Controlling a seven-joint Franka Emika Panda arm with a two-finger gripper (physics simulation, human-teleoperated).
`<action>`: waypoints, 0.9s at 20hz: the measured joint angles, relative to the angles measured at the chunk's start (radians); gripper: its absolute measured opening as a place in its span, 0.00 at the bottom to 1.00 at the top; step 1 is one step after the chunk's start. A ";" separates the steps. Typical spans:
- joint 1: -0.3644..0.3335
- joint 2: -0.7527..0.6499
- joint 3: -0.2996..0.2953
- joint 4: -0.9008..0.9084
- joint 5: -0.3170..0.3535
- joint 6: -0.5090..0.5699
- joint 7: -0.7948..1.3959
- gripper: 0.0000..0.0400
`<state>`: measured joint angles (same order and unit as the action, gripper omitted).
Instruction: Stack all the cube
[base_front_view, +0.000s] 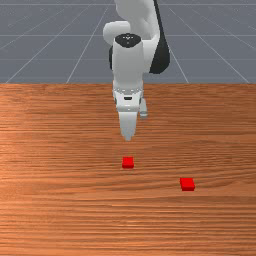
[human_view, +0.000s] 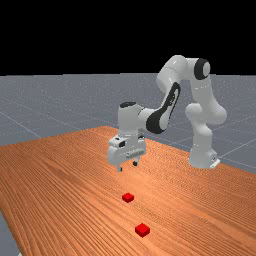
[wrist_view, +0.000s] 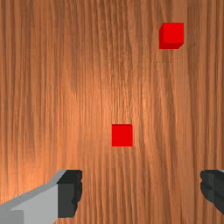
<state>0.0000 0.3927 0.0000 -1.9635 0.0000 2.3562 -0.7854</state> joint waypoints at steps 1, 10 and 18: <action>0.000 0.000 0.000 0.000 0.000 0.000 0.000 0.62; 0.047 -0.251 -0.092 -0.196 0.104 -0.154 0.909 0.08; 0.049 -0.262 -0.119 -0.216 0.198 -0.170 1.319 0.00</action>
<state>0.0487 0.1307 -0.1189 -2.1793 0.1984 2.1866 0.5341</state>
